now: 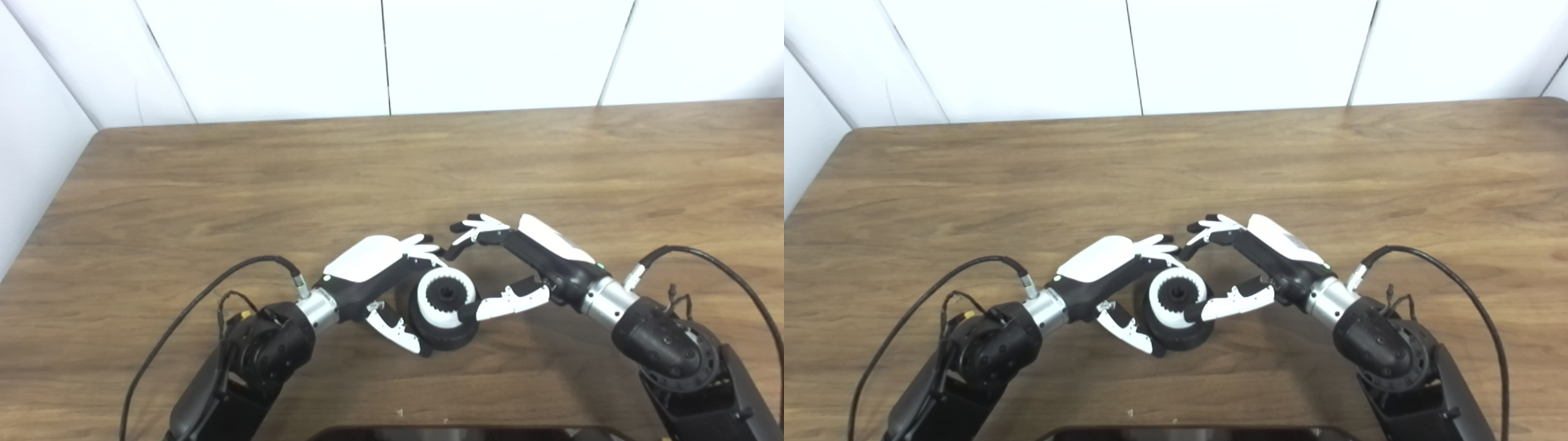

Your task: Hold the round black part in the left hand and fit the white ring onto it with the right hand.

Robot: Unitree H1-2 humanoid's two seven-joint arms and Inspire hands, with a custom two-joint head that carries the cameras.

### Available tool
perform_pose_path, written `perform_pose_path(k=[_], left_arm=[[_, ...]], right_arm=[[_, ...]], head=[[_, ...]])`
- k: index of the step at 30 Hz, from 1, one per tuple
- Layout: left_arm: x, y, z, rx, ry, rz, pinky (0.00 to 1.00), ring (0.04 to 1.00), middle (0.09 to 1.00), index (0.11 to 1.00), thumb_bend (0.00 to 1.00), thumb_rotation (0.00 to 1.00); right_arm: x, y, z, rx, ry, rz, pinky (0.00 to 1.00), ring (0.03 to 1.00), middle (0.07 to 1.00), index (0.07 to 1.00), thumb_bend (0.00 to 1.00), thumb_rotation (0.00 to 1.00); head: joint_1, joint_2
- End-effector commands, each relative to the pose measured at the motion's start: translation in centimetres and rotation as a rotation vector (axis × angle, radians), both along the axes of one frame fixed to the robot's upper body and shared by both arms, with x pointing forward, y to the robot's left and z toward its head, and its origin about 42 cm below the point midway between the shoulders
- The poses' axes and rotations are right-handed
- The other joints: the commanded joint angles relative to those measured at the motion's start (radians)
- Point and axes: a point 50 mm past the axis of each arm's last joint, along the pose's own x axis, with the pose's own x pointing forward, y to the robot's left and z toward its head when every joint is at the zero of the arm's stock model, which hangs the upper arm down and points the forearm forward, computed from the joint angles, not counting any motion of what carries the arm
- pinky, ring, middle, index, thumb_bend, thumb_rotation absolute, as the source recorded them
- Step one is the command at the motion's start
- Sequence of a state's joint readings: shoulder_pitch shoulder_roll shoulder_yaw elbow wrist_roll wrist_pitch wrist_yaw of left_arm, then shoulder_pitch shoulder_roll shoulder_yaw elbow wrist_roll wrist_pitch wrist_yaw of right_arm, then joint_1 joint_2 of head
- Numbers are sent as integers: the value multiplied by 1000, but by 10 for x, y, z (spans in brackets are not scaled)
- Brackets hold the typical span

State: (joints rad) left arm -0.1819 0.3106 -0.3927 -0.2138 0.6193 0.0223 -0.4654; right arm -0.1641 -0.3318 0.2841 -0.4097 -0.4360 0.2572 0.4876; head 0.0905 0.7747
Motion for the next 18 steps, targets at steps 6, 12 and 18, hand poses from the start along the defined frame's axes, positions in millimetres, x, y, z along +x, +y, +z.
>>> perform_pose_path(k=[6,12,18], left_arm=[[9,17,14,9,-51,42,902,989,921,751,951,276],[11,23,16,19,-43,66,905,988,920,782,946,272],[12,27,16,25,-29,84,901,985,921,800,955,261]], right_arm=[[7,-4,17,17,-74,-12,857,971,894,692,924,554],[6,-8,15,14,-68,-24,850,972,893,686,924,548],[5,-12,15,8,-67,-36,861,972,894,684,920,550]], head=[[3,-1],[4,-4],[4,-5]])
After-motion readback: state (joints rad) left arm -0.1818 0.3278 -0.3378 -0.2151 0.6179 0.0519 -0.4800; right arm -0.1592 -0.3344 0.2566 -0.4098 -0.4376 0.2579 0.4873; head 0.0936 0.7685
